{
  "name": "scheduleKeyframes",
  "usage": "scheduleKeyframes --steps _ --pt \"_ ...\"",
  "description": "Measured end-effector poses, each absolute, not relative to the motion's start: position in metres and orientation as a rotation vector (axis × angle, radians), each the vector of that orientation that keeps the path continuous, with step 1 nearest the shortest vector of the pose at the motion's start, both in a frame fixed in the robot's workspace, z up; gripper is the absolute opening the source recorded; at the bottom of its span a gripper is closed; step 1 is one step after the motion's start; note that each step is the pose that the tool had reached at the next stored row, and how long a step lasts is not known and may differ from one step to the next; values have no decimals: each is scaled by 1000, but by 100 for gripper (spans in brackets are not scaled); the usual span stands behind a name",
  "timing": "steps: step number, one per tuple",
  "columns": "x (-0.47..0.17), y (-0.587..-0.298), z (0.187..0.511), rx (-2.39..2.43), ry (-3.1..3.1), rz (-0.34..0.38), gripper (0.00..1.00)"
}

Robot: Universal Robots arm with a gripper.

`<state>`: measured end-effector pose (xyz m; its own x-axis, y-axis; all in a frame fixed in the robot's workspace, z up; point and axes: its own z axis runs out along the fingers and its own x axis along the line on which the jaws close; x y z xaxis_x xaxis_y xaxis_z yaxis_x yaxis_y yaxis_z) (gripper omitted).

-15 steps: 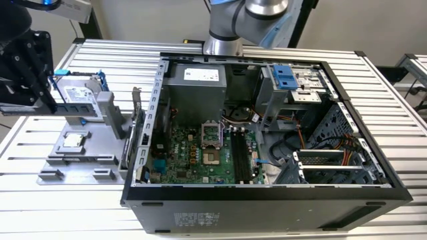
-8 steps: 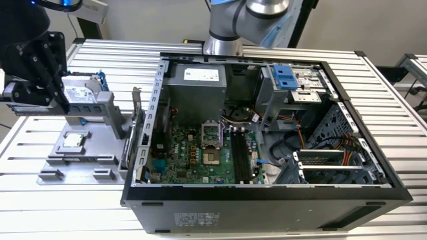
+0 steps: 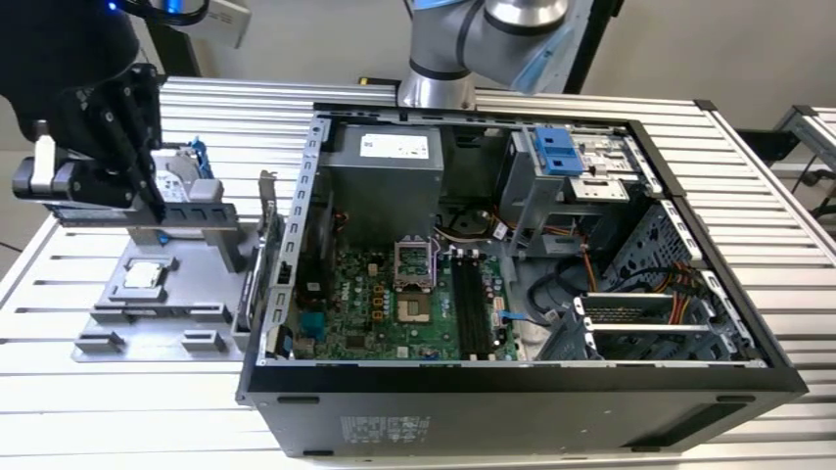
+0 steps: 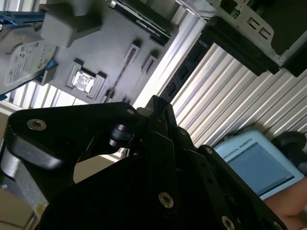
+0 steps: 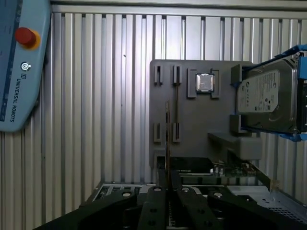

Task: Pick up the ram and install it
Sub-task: 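Pick up the ram and move it above insertion slot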

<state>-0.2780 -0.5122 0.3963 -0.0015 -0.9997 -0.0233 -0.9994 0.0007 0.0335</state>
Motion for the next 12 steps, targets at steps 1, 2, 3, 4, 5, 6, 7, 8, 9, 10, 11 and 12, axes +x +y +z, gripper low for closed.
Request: scheduleKeyframes --steps 1,2,3,4,5,6,7,8,9,10,11,12 --pt "-275 -512 396 2215 -2217 -63 0" --pt "-273 -512 396 2215 -2216 -63 0" --pt "-270 -512 396 2216 -2216 -63 0" --pt "-267 -512 396 2216 -2215 -64 0" --pt "-265 -512 396 2216 -2215 -64 0" --pt "-262 -512 396 2216 -2214 -64 0" --pt "-260 -512 396 2217 -2214 -64 0" --pt "-257 -512 396 2217 -2213 -64 0" --pt "-255 -512 396 2217 -2213 -64 0" --pt "-252 -512 396 2218 -2212 -64 0" --pt "-249 -512 396 2218 -2212 -65 0" --pt "-246 -512 396 2219 -2211 -65 0"
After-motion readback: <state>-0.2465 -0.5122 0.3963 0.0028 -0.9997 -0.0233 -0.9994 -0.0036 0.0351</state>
